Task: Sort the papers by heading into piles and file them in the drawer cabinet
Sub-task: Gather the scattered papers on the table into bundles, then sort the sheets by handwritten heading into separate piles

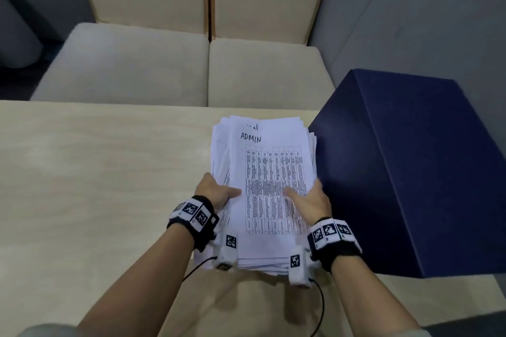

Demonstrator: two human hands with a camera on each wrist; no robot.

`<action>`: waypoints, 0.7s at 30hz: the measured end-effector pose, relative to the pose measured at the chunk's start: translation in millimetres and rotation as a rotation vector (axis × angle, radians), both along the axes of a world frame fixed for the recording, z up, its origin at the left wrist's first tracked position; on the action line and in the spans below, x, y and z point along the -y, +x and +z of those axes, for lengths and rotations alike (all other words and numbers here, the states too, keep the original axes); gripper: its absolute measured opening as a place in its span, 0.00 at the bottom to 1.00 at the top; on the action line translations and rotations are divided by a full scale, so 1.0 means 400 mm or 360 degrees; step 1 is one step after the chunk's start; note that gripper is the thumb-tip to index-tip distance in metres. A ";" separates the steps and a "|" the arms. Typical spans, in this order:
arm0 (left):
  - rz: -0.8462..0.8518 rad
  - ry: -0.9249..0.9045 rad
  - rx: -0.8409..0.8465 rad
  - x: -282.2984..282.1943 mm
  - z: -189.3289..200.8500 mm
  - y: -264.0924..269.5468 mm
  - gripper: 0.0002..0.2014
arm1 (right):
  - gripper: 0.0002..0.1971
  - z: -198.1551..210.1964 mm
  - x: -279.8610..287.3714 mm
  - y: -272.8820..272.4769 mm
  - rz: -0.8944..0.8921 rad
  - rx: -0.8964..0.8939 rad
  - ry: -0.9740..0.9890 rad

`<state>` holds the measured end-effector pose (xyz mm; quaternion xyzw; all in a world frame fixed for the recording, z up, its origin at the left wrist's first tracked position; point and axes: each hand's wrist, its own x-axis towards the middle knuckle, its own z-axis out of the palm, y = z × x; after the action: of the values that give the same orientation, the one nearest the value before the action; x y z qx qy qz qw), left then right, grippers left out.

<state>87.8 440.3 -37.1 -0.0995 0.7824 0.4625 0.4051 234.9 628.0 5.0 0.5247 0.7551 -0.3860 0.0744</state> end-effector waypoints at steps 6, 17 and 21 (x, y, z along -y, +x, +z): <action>0.0017 0.0043 0.0054 0.157 -0.007 -0.011 0.32 | 0.44 -0.007 0.035 -0.039 0.0068 -0.0085 -0.0230; 0.0197 0.0200 0.0046 0.224 0.014 0.000 0.25 | 0.39 -0.061 0.064 -0.072 -0.0146 0.0053 -0.0033; 0.0097 0.0024 -0.0090 0.178 0.008 0.003 0.35 | 0.28 -0.067 0.061 -0.063 -0.0056 -0.0111 -0.0218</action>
<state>89.2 369.1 -33.7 -0.1071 0.7866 0.4831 0.3693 209.7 603.7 -21.7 0.5179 0.7197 -0.4560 0.0771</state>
